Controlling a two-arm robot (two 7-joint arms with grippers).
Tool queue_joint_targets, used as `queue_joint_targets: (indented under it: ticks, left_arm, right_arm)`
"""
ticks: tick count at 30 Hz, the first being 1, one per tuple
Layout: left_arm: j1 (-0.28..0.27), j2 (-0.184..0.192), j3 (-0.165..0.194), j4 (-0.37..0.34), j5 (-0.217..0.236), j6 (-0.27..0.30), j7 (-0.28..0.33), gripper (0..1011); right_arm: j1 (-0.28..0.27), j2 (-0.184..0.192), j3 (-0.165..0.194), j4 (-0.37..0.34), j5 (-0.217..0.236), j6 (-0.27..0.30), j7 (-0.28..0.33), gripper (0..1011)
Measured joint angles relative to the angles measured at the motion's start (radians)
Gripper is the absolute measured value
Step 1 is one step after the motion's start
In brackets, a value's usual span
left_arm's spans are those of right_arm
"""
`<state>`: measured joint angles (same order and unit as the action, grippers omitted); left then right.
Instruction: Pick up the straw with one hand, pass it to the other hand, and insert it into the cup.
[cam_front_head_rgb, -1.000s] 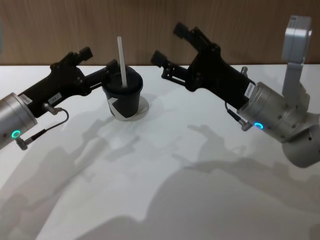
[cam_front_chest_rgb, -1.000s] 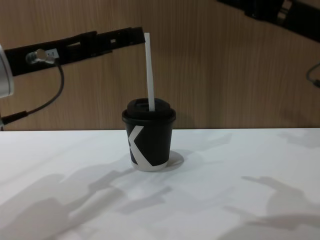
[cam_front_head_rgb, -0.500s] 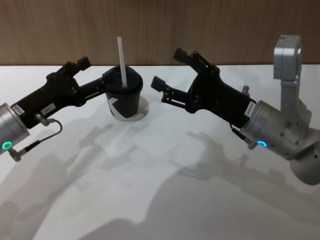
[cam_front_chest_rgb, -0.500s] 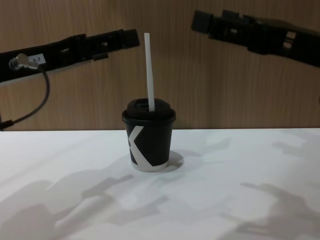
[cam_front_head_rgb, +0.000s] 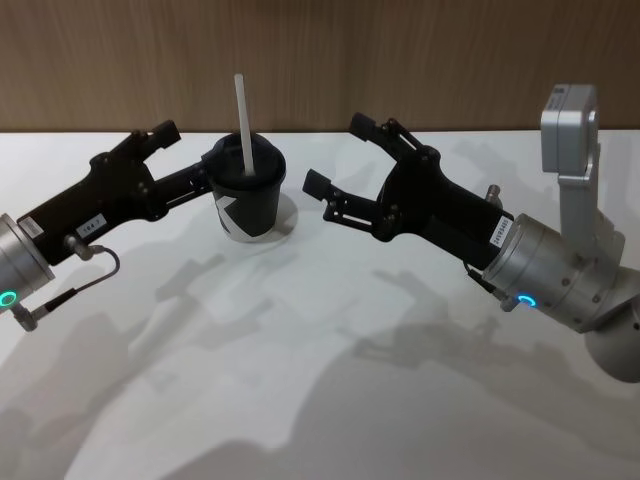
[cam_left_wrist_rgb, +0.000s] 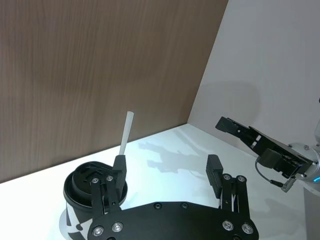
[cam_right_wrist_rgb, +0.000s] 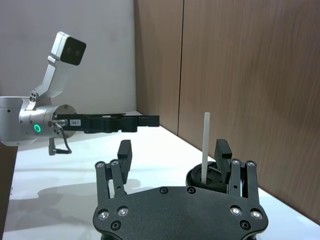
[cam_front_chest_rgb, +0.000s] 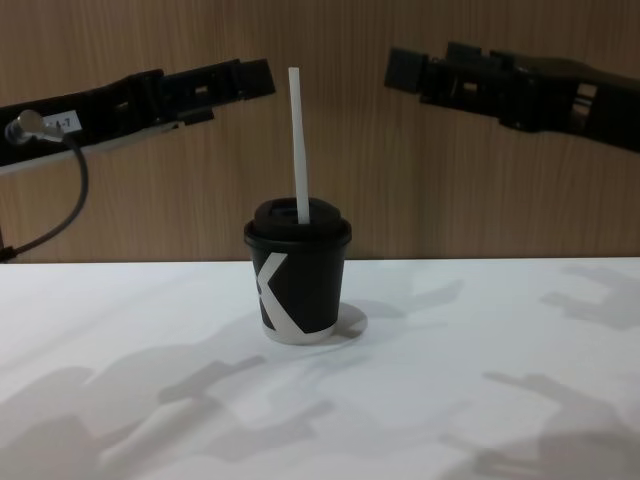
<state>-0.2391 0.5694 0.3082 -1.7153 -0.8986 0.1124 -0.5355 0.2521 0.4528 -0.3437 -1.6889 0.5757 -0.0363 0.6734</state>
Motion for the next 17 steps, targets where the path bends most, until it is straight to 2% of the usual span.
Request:
queue_joint_targets:
  ticks: [17]
  left_arm:
    - [0.006,0.005,-0.002,-0.004,-0.007,-0.001,-0.005,1002]
  right_arm:
    - [-0.009,0.007,-0.001,-0.010,-0.004,0.006,-0.008,1001]
